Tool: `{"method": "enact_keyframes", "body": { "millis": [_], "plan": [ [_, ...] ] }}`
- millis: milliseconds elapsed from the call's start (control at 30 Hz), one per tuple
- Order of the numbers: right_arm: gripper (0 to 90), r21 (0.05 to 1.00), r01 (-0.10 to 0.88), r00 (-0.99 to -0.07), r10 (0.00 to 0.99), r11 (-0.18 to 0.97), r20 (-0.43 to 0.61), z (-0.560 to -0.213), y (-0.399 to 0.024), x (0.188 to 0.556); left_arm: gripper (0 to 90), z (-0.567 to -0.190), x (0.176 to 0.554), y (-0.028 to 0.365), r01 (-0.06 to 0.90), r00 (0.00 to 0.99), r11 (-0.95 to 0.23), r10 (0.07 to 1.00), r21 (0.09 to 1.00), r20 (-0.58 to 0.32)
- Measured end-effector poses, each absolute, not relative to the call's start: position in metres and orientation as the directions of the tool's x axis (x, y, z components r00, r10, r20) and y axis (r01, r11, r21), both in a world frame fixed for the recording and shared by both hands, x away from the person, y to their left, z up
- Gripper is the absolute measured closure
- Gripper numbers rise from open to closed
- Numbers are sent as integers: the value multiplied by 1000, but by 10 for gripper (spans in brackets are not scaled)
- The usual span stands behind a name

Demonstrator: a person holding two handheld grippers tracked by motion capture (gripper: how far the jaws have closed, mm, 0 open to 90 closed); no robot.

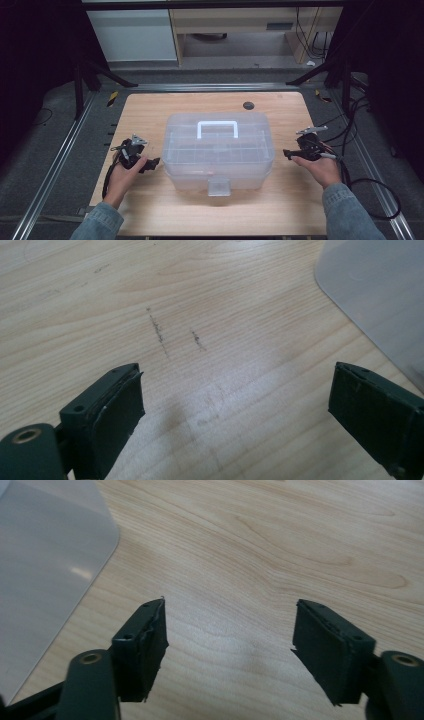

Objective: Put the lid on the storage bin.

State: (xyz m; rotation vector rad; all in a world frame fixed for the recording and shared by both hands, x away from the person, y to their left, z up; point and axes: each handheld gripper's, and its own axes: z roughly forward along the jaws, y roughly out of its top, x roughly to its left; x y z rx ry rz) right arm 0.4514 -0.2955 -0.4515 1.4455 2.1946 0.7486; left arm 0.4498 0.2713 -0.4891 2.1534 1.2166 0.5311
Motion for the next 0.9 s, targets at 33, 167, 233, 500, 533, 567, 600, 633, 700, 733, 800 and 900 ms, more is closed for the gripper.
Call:
{"method": "enact_keyframes", "body": {
  "millis": [33,167,233,500,533,567,600,633,700,733,800,900],
  "plan": [
    [250,633,711,-365,930,307,-42,-455,-295,454,66,-490,452,271,625,496,-390,867,676,42],
    [197,646,723,-304,953,243,-18,-465,-296,464,64,-493,461,272,634,476,-369,879,679,32],
    [184,662,722,-263,965,199,-3,-470,-298,470,60,-496,466,272,635,476,-363,879,682,25],
    [149,696,715,-139,989,62,54,-488,-308,485,52,-510,478,271,655,448,-333,894,678,6],
    [143,694,717,-141,989,67,51,-489,-308,487,46,-511,478,272,656,446,-327,895,680,-1],
    [143,694,717,-142,989,70,48,-490,-307,487,29,-512,479,272,654,443,-321,897,685,-3],
    [141,694,716,-141,989,72,43,-491,-307,488,28,-512,480,272,652,437,-314,900,690,-3],
    [139,694,716,-140,989,70,44,-493,-306,489,32,-513,481,272,649,433,-308,902,695,-4],
    [128,698,711,-136,990,80,25,-496,-305,491,29,-514,483,273,643,435,-310,900,701,-1],
    [127,704,705,-138,990,90,12,-497,-304,491,24,-514,483,273,639,436,-309,900,704,-1],
    [120,711,697,-139,990,96,3,-499,-302,492,16,-516,485,272,629,434,-302,901,717,-2],
    [110,717,688,-142,990,106,-10,-501,-302,494,12,-517,486,272,624,430,-295,903,723,-3]
  ]
}}
